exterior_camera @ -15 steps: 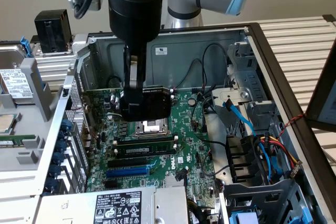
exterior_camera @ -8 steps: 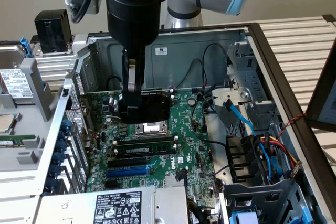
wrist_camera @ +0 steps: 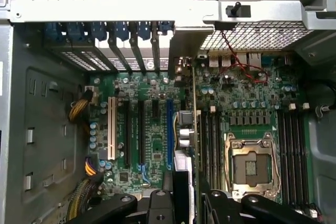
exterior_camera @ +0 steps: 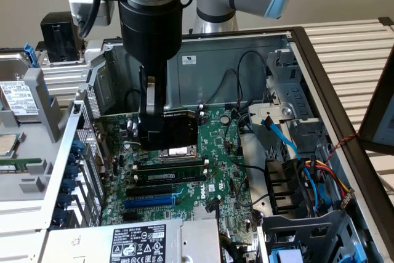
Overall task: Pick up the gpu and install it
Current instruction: 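Insert the gpu into the slot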
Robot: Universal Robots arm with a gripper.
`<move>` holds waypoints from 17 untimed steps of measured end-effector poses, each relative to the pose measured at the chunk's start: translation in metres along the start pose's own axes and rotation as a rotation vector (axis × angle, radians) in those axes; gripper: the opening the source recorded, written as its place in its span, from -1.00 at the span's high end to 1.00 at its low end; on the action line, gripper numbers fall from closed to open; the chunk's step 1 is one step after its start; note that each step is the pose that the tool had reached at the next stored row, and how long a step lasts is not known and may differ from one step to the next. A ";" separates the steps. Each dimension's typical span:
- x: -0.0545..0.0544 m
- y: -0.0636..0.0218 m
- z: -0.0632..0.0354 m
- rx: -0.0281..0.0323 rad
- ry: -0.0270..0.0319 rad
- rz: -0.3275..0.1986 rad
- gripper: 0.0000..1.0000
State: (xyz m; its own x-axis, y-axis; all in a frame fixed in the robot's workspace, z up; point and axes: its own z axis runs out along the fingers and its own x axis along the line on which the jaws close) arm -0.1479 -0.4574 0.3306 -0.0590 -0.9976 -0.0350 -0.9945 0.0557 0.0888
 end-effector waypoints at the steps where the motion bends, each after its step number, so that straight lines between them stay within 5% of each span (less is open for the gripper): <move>1: 0.001 0.0000 0.0018 0.0001 0.0000 0.001 0.44; 17: 0.012 -0.0003 0.0306 0.0005 -0.0019 0.016 0.44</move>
State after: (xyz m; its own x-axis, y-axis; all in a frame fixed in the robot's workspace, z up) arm -0.1510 -0.4680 0.2997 -0.0752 -0.9965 -0.0354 -0.9935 0.0718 0.0889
